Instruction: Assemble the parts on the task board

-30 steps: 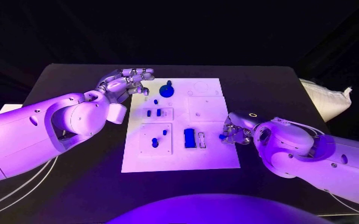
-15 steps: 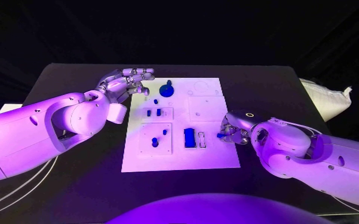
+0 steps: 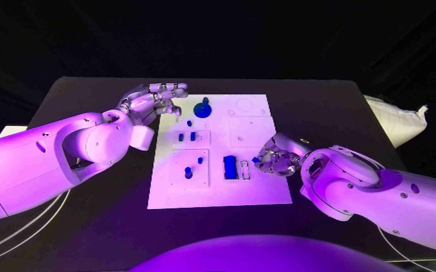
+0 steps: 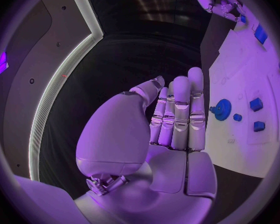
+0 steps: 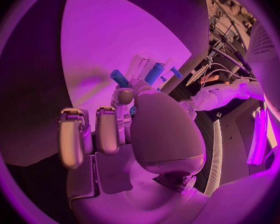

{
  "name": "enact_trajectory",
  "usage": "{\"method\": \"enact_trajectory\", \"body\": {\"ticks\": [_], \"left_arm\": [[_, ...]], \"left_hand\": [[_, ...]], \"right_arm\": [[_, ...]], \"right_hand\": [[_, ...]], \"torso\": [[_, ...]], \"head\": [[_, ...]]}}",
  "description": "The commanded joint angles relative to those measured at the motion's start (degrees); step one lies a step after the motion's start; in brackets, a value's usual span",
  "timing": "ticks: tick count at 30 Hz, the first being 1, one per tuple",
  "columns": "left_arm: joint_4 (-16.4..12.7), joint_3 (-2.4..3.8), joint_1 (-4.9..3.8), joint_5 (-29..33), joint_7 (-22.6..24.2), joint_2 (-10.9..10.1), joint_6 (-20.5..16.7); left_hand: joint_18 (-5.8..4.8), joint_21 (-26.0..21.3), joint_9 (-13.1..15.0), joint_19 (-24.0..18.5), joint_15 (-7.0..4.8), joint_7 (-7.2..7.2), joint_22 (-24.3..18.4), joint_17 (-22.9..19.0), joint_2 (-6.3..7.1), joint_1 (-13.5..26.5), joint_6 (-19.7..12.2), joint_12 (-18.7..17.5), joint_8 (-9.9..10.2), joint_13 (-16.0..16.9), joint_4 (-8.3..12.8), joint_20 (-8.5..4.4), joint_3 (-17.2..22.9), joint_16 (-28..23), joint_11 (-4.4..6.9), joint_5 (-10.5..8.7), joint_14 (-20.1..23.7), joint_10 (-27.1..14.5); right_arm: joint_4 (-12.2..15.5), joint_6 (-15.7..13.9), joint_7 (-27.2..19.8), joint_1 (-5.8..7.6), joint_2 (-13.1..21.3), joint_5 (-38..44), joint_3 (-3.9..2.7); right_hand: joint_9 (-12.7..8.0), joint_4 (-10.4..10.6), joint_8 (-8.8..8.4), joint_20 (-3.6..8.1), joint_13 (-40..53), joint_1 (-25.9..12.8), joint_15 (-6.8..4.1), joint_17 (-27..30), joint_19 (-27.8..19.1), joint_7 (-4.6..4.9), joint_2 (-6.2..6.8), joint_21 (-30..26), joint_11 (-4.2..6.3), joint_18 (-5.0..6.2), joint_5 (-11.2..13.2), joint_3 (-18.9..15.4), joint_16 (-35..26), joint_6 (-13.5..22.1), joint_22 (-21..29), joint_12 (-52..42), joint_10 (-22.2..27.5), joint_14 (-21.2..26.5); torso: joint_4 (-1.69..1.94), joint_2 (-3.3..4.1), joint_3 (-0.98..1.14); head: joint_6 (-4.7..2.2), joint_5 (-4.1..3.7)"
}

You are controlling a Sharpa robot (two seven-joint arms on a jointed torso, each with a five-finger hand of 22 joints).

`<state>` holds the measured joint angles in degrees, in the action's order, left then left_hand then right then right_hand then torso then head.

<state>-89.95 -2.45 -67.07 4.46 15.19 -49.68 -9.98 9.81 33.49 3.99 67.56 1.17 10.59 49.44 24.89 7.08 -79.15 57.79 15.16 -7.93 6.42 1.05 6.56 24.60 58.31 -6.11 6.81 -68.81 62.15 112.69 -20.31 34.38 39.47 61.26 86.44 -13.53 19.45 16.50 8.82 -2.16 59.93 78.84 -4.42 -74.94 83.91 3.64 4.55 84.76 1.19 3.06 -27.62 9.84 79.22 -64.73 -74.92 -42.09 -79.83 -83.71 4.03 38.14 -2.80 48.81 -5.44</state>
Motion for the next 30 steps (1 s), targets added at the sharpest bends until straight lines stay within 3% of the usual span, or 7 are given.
{"method": "enact_trajectory", "body": {"ticks": [1, 15, 21, 30], "left_arm": [[-0.1, 0.03, 0.02, -0.2, 0.1, 0.1, 1.4], [-0.2, 0.03, 0.02, -0.2, 0.0, 0.2, 1.5], [-0.2, 0.03, 0.02, -0.2, -0.1, 0.2, 1.5], [-0.2, 0.03, 0.02, -0.4, -0.3, 0.2, 1.7]], "left_hand": [[0.62, -0.2, 0.0, -0.1, 0.07, 0.07, 0.0, 0.0, -0.53, 0.0, -0.4, 0.2, -0.4, 0.1, 0.0, 0.32, -0.4, 0.2, -0.15, 0.22, 0.3, -0.4], [0.62, -0.2, 0.0, -0.1, 0.07, 0.07, 0.0, 0.0, -0.53, 0.0, -0.4, 0.2, -0.4, 0.1, 0.0, 0.32, -0.4, 0.2, -0.15, 0.22, 0.3, -0.4], [0.62, -0.2, 0.0, -0.1, 0.07, 0.07, 0.0, 0.0, -0.53, 0.0, -0.4, 0.2, -0.4, 0.1, 0.0, 0.32, -0.4, 0.2, -0.15, 0.22, 0.3, -0.4], [0.62, -0.2, 0.0, -0.1, 0.07, 0.07, 0.0, 0.0, -0.53, 0.0, -0.4, 0.2, -0.4, 0.1, 0.0, 0.32, -0.4, 0.2, -0.15, 0.22, 0.3, -0.4]], "right_arm": [[0.1, -3.6, 0.2, 0.12, -0.3, -10.5, 0.03], [-0.6, -0.8, 0.6, 0.37, -1.7, -13.3, 0.04], [-1.3, -0.9, 0.8, 0.37, -2.6, -9.9, 0.05], [-2.3, 0.4, 1.0, 0.37, -3.5, -5.3, 0.06]], "right_hand": [[2.1, 0.0, -0.06, 0.29, 0.1, -1.1, -0.22, -0.5, 0.5, -0.16, 0.42, 0.0, -0.17, -0.92, -0.7, 0.8, 0.2, -0.5, -7.4, 0.0, -0.1, -3.7], [2.5, 0.0, -0.04, 0.28, 0.7, -2.9, -0.19, -1.2, 0.6, -0.13, 1.16, 0.1, -0.21, -0.97, -1.8, 1.3, 0.6, -0.7, -7.5, -0.8, -0.4, -3.9], [2.8, 0.1, -0.04, 0.25, 1.0, -5.3, -0.15, -1.2, 0.7, -0.1, 1.4, 0.2, -0.25, -0.99, -1.9, 0.6, 0.7, -0.9, -7.6, -1.0, -0.7, -3.9], [3.2, 0.0, 0.05, 0.25, 1.9, -7.4, -0.2, -1.5, 0.8, -0.27, 1.15, 0.2, -0.16, -1.0, 0.4, -0.6, 0.9, -1.3, -7.7, -2.1, -1.1, -3.9]], "torso": [[-0.01, 0.02, -0.05], [-0.06, 0.0, 0.01], [-0.07, 0.06, 0.03], [-0.03, 0.03, 0.04]], "head": [[-0.03, 0.07], [0.06, 0.14], [0.06, 0.17], [0.24, 0.3]]}}
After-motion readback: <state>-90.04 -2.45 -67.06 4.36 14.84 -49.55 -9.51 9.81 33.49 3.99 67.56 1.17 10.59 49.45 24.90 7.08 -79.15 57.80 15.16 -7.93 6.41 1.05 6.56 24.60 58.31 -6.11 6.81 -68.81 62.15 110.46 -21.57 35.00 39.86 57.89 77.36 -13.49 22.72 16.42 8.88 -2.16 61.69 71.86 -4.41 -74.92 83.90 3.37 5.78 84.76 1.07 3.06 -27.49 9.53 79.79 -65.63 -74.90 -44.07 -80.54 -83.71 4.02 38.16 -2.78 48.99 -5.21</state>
